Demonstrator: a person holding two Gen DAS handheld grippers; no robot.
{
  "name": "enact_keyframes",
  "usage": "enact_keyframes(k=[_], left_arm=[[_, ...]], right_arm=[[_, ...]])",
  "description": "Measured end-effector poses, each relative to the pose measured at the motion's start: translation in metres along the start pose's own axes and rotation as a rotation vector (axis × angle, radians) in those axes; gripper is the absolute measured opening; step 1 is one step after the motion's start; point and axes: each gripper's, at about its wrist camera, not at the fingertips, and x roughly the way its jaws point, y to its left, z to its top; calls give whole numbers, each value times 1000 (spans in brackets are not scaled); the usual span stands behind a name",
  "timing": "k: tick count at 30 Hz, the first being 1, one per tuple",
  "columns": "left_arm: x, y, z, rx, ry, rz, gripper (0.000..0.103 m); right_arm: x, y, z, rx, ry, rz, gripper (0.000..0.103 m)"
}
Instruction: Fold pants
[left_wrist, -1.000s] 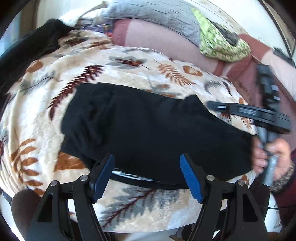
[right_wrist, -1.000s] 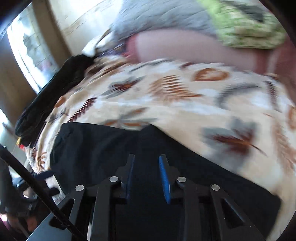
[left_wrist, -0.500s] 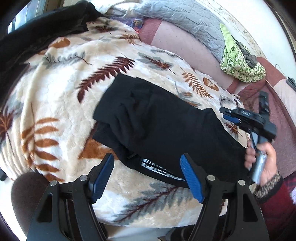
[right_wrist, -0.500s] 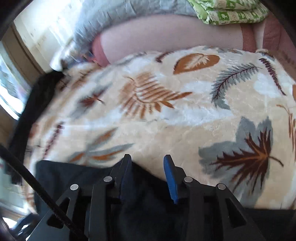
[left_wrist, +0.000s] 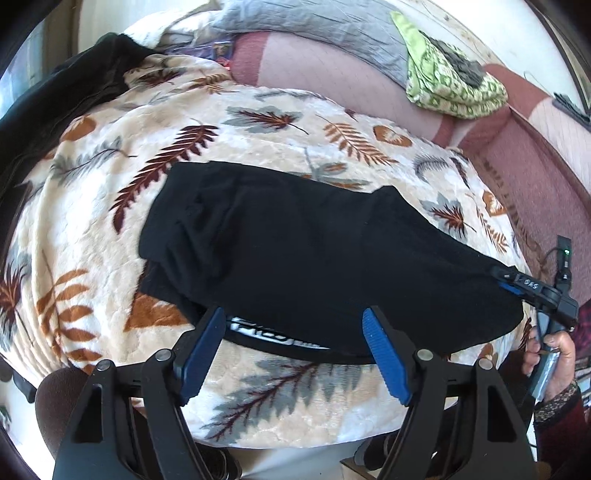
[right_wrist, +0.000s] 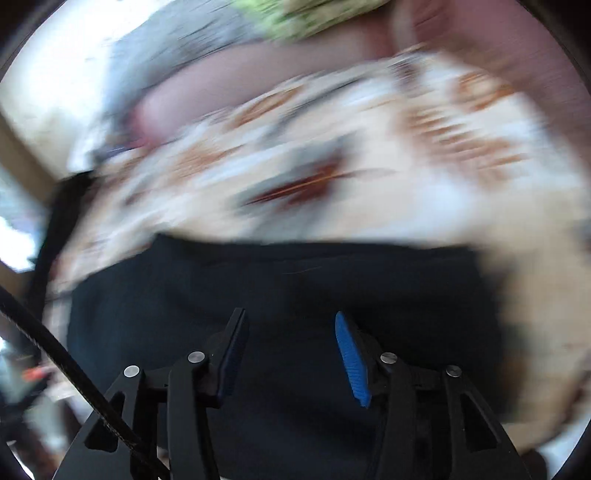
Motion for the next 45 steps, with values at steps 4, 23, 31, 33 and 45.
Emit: enact_keyframes(k=[4,23,31,33,45], left_arm=[[7,-31,14,54,29,-27,76],[133,-334,65,570,274,-291,76],[208,-400,57,662,442,-314,76],[221,-410,55,674,472,-310,76],[204,-424,42,861,423,-319,5]], right_arm=[[-36,-66,-6,237,-64,82,59],[-46,-85,-73,341,-189,140,77],[-48,-91,-71,338,-246,141,79],[-46,-95,-69,352,-243,150,79],[-22,-70,-41,196,-207,141,27]])
